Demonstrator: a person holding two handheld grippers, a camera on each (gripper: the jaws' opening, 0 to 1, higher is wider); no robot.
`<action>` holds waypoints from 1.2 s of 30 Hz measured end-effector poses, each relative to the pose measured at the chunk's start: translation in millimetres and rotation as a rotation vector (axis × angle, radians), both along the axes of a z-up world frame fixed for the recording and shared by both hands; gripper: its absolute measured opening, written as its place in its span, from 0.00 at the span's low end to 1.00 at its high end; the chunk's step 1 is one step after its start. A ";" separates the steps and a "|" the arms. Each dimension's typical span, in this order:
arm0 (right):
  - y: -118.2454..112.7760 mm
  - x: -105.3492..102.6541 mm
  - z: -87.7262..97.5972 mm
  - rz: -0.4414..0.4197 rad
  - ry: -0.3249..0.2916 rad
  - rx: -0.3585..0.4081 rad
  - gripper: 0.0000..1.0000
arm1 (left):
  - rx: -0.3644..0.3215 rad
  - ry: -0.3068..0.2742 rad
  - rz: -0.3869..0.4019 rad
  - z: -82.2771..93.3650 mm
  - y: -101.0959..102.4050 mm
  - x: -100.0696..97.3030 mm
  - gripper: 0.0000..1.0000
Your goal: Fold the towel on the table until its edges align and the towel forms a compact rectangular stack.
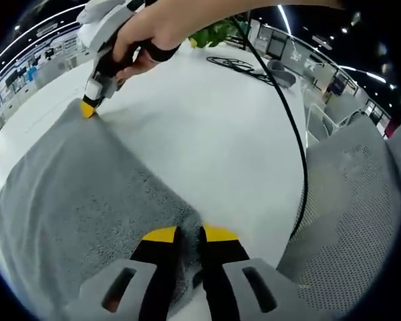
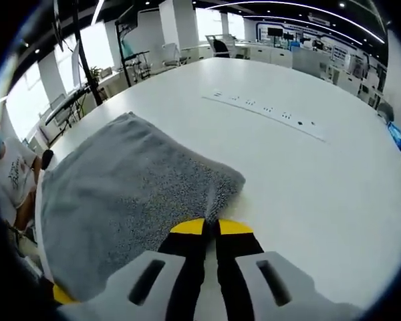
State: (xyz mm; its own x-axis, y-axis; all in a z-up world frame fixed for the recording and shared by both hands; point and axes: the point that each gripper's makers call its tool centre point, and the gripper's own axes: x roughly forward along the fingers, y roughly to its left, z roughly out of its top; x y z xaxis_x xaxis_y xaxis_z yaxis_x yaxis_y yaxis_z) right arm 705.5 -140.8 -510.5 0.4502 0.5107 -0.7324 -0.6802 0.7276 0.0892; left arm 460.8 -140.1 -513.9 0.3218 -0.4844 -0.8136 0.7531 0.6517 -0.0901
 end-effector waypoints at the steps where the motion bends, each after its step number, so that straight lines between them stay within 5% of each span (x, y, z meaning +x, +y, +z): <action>1: -2.4 -1.5 0.5 -0.002 0.001 0.001 0.02 | 0.003 0.002 0.000 1.0 -1.7 -1.4 0.12; 8: -23.5 -4.2 -1.6 -0.013 0.006 -0.005 0.02 | -0.035 0.019 -0.018 0.7 -26.9 -10.3 0.07; 14: -32.3 -8.3 -0.2 -0.029 0.014 -0.001 0.02 | -0.017 0.001 -0.031 4.6 -27.6 -15.7 0.07; 26: -30.8 -10.3 1.9 -0.035 0.012 -0.007 0.02 | 0.029 -0.047 -0.027 0.1 -24.4 -28.0 0.21; 30: -31.4 -9.5 0.2 -0.031 0.011 -0.012 0.02 | 0.069 -0.082 -0.047 -1.6 -21.1 -26.7 0.17; 36: -31.7 -10.4 0.0 -0.032 0.013 -0.006 0.02 | 0.027 -0.066 0.004 -0.2 -16.0 -19.2 0.04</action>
State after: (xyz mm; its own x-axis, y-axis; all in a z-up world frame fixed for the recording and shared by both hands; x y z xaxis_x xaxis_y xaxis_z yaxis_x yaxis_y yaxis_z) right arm 695.0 -172.5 -510.6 0.4565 0.4920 -0.7413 -0.6554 0.7494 0.0938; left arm 441.6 -156.1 -514.1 0.3768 -0.4610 -0.8034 0.7545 0.6559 -0.0226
